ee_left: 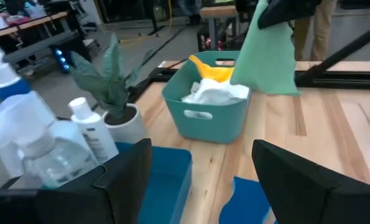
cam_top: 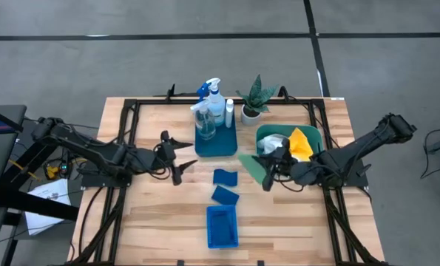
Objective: Pick & Place Kitchen Items
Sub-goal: Put the green microfiber towel into the green bin
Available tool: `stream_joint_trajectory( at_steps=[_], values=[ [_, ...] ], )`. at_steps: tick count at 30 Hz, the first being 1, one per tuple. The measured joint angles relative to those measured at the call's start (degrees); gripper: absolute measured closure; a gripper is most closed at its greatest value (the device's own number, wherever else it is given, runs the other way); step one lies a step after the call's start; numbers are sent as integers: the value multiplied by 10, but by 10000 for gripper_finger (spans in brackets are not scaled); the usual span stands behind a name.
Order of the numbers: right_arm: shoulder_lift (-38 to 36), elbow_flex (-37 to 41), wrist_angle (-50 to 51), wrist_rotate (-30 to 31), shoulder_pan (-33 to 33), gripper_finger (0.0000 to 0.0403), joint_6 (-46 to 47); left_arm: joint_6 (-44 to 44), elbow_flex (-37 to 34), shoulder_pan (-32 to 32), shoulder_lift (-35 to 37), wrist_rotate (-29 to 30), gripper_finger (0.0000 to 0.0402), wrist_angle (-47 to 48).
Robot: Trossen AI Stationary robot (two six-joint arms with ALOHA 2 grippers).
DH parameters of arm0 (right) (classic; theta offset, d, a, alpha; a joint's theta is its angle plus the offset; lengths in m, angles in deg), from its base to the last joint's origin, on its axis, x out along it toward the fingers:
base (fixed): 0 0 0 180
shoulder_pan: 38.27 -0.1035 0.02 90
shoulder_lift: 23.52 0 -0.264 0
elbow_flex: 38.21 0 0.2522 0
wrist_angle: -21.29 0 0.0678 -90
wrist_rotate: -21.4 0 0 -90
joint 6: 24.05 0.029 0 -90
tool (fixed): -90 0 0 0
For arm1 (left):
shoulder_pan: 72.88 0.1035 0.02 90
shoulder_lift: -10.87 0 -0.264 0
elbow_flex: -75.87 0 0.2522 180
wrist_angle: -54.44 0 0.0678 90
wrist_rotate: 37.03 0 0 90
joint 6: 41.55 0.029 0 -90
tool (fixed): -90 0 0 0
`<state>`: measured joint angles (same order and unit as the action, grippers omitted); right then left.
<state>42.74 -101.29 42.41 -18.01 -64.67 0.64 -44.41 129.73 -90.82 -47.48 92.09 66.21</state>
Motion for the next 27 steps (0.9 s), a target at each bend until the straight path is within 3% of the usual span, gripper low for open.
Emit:
stream_joint_trajectory(
  at_steps=[10,27],
  values=[
    [-26,0,153,89,14,403,98,-5,-5,0,0,5,128,-15],
    [-13,0,358,127,84,403,235,-5,-5,0,0,5,128,-20]
  ],
)
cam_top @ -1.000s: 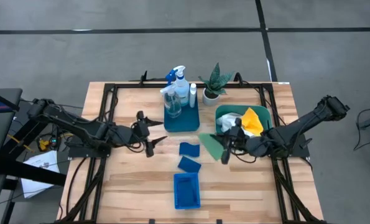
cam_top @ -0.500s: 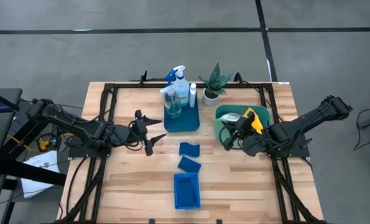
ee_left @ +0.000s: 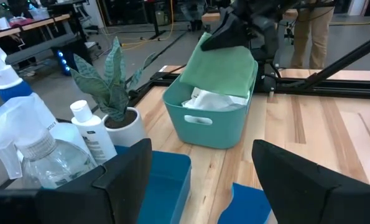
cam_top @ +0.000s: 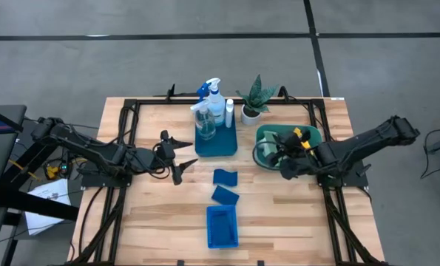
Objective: Pick & Place Kitchen Items
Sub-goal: Put the green microfiber towel into the green bin
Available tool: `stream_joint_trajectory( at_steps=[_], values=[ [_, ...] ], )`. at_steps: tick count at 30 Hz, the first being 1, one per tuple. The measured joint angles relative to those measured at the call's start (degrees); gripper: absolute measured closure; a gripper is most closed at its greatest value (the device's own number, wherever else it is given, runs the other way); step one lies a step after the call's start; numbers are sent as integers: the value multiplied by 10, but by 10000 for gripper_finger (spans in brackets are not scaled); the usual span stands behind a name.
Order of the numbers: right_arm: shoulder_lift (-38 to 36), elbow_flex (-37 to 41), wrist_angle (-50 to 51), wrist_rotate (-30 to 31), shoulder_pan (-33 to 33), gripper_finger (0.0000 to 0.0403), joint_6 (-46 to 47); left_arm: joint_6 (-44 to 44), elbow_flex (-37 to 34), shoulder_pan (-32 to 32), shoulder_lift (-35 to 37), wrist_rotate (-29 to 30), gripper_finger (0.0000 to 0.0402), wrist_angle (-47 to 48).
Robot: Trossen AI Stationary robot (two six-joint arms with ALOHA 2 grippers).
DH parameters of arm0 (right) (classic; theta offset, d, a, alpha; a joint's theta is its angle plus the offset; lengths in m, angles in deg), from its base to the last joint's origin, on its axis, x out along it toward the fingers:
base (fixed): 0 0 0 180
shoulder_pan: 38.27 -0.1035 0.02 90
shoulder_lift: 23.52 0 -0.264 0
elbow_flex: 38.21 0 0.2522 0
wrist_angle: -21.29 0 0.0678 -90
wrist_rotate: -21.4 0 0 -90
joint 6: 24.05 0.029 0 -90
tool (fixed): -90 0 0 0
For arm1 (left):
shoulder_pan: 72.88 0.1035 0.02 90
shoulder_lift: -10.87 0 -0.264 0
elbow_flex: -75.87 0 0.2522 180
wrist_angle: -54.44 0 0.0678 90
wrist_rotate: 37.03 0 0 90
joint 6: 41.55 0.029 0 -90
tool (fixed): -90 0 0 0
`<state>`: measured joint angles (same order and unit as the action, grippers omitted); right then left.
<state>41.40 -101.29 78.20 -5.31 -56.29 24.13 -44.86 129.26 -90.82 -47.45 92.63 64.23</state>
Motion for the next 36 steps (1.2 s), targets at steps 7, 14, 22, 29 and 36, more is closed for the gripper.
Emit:
stream_joint_trajectory(
  at_steps=[7,14,22,29,36],
  values=[
    [31,0,6,-2,27,403,5,0,0,0,0,0,128,0],
    [66,0,6,-24,60,403,5,0,0,0,0,0,128,0],
    [76,15,-12,-68,88,403,-5,0,0,0,0,0,128,0],
    [74,31,-36,-118,107,403,-24,0,0,0,0,0,128,1],
    [74,49,-54,-186,140,403,-54,0,0,0,0,0,128,1]
  ],
)
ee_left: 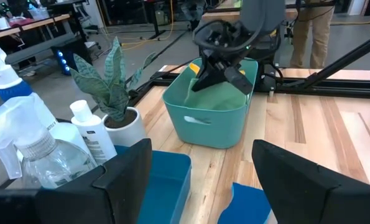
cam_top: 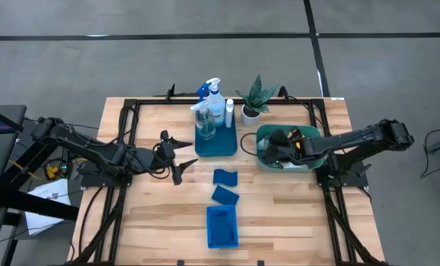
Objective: Pick & Place Kitchen Items
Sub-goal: Put the green microfiber towel into the green bin
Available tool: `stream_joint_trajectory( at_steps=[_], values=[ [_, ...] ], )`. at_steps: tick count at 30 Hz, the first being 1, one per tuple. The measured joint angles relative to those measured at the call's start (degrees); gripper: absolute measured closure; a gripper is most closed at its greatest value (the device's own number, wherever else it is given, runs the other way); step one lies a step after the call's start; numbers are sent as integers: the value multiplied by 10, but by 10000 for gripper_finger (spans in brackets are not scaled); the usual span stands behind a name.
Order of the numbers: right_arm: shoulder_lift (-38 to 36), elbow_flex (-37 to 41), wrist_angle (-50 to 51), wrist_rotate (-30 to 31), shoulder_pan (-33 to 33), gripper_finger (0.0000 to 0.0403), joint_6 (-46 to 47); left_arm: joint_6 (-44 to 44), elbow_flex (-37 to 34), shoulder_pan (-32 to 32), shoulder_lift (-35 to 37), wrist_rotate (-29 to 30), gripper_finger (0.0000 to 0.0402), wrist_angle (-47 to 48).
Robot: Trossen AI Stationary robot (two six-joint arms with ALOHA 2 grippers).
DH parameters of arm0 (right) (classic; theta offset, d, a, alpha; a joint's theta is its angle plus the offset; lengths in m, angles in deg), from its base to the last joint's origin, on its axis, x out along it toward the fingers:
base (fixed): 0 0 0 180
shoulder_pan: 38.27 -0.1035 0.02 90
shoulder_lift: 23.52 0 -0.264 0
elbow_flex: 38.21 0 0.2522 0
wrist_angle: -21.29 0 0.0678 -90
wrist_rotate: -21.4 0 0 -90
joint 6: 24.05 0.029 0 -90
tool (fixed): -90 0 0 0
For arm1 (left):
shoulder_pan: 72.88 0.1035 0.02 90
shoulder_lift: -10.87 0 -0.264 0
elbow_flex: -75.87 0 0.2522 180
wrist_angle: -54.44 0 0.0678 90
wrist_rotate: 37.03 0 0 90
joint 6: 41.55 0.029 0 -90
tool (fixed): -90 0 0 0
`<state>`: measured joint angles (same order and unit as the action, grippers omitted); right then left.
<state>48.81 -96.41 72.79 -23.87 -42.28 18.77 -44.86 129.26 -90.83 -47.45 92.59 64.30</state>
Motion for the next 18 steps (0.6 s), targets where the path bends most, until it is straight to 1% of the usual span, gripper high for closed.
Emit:
stream_joint_trajectory(
  at_steps=[7,18],
  values=[
    [0,7,20,-29,20,403,-11,0,0,0,0,0,128,0],
    [0,7,52,-44,19,403,-13,0,0,0,0,0,128,0]
  ],
)
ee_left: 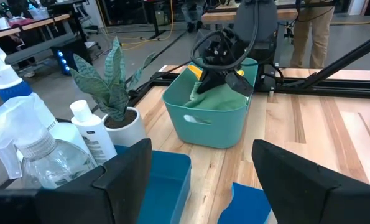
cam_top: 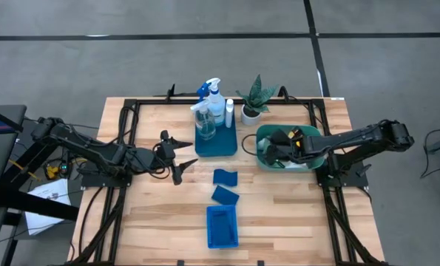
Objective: Pick & Place Kitchen Items
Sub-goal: Put the green microfiber towel into the green bin
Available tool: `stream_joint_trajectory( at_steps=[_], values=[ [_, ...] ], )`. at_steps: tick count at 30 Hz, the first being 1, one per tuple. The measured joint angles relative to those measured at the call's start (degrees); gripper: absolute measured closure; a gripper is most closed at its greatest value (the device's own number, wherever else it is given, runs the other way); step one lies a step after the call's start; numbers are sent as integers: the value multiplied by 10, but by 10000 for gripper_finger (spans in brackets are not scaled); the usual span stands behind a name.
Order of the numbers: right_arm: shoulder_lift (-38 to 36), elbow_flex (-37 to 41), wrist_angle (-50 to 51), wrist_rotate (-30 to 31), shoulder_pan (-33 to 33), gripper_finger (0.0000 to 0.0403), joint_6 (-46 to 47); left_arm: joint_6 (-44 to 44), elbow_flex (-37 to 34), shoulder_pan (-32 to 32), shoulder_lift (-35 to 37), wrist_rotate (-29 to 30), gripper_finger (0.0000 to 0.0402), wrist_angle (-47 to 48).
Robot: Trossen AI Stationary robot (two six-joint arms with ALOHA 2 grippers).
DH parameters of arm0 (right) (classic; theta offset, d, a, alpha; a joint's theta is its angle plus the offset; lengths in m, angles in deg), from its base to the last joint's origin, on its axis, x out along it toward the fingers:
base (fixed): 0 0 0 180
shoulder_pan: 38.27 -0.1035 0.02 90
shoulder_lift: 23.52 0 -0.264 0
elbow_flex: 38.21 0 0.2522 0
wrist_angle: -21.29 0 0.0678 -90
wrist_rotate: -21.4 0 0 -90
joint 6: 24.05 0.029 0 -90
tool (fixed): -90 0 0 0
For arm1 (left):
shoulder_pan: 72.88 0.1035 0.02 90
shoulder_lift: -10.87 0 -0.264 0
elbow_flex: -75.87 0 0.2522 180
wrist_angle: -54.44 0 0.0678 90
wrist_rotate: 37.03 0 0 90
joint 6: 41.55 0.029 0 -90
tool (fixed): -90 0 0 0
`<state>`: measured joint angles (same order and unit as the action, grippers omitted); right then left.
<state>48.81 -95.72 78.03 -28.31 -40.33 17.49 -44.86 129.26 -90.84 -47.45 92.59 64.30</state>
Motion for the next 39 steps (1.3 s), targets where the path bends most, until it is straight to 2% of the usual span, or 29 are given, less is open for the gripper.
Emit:
stream_joint_trajectory(
  at_steps=[6,20,31,39],
  values=[
    [0,0,40,0,0,403,5,0,0,0,0,0,128,0],
    [1,0,41,-14,0,394,15,0,0,0,0,0,128,0],
    [1,0,40,17,-1,335,15,0,0,0,0,0,128,0],
    [1,0,38,33,-3,241,16,0,0,0,0,0,128,0]
  ],
)
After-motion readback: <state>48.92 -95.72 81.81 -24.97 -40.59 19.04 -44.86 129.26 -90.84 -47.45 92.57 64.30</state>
